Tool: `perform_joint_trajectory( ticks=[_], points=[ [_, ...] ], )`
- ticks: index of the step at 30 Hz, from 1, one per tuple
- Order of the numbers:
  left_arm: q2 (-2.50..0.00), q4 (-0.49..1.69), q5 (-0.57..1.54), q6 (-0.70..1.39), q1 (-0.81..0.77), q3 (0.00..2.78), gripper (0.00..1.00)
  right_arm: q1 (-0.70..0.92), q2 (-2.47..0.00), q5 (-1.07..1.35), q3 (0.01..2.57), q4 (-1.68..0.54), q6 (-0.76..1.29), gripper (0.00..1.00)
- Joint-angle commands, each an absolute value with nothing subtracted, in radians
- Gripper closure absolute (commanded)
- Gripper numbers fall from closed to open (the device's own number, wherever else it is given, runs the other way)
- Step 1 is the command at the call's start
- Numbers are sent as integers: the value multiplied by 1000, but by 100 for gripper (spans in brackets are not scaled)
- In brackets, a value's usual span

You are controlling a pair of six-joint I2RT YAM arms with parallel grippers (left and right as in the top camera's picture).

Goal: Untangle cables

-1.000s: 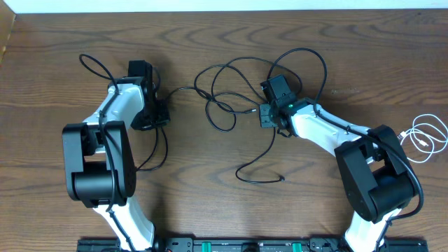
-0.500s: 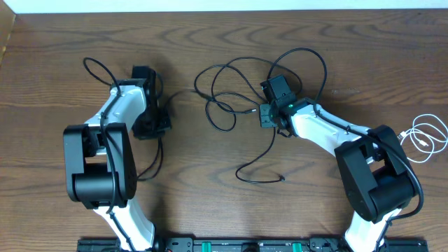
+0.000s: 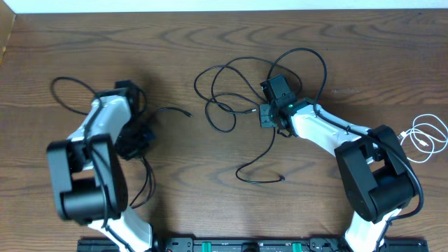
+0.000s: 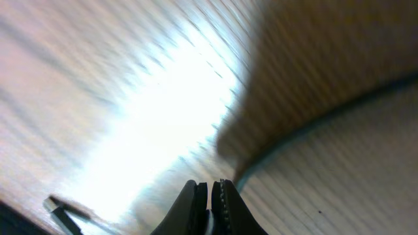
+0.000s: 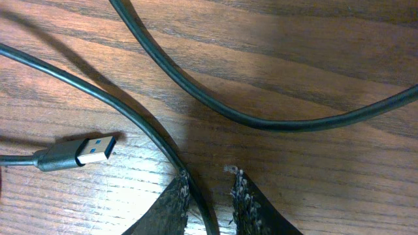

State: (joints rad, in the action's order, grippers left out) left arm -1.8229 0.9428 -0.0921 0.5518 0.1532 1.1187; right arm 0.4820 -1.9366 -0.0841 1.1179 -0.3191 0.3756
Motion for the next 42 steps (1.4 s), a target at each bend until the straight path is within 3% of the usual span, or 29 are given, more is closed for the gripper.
perform_joint_trajectory(
  ticks=[1, 9, 18, 31, 36, 42],
  points=[
    [-1754, 948, -140, 603, 172, 1122, 93, 498, -1982, -64, 1085, -339, 389, 78],
    [-1652, 864, 120, 445, 172, 1123, 92, 498, -1982, -64, 1085, -340, 389, 75],
    [-1557, 821, 334, 419, 169, 1122, 93, 498, -1982, -64, 1085, -333, 389, 61],
    [-1588, 749, 347, 416, 17, 1117, 92, 513, -1729, 96, 1085, -438, 280, 50],
    [-1636, 699, 347, 490, -32, 1117, 92, 567, -1659, 251, 1085, -421, 155, 40],
    [-1749, 603, 347, 503, -30, 1117, 92, 649, -1692, 284, 1085, -335, 155, 32]
  ],
)
